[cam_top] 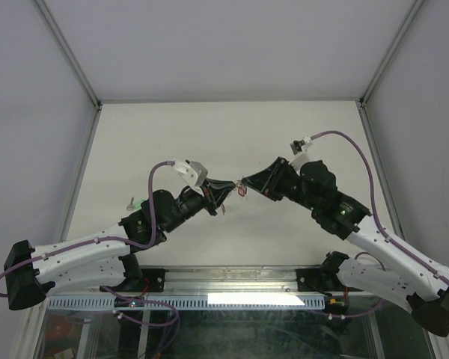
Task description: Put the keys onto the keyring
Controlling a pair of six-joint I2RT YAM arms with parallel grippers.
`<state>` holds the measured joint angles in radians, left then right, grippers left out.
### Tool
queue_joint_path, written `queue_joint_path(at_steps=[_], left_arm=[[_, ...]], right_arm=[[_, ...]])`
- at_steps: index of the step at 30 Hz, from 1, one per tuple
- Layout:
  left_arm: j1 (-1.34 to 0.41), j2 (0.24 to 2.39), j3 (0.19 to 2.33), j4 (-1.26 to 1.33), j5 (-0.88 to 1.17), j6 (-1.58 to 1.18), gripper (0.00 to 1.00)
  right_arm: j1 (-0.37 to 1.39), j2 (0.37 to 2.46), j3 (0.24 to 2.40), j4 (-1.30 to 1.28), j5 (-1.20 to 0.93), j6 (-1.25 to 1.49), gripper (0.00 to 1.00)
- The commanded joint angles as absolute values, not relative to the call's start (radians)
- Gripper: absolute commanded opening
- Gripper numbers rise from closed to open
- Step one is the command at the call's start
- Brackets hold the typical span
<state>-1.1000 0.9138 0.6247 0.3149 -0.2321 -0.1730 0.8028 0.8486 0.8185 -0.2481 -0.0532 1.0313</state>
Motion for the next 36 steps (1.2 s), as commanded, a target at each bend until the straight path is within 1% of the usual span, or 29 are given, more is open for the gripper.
queue_joint_path(at_steps=[1,14,20,25,33,36], left_arm=[[-1.101,0.894,0.648,0.381,-0.208,-0.179,0.0],[-1.101,0.901,0.65,0.388,-0.213,-0.178,0.0],[-1.101,0.9,0.65,0.387,-0.219,-0.176,0.0],[-1.101,0.899,0.648,0.384,-0.219,-0.173,0.0],[-1.101,0.888,0.64,0.384,-0.194,-0.169,0.0],[-1.101,0.89,0.64,0.389,-0.164,-0.163,0.1]], right_arm=[[0.792,0.857,0.815,-0.167,-0.086,1.048,0.24],[0.778,0.886,0.806,-0.133,-0.142,1.061,0.21],[0.774,0.891,0.804,-0.121,-0.158,1.062,0.13],[0.772,0.885,0.802,-0.132,-0.156,1.054,0.0],[0.766,0.842,0.823,-0.14,-0.126,1.0,0.0],[0.765,0.834,0.835,-0.14,-0.125,0.985,0.0]])
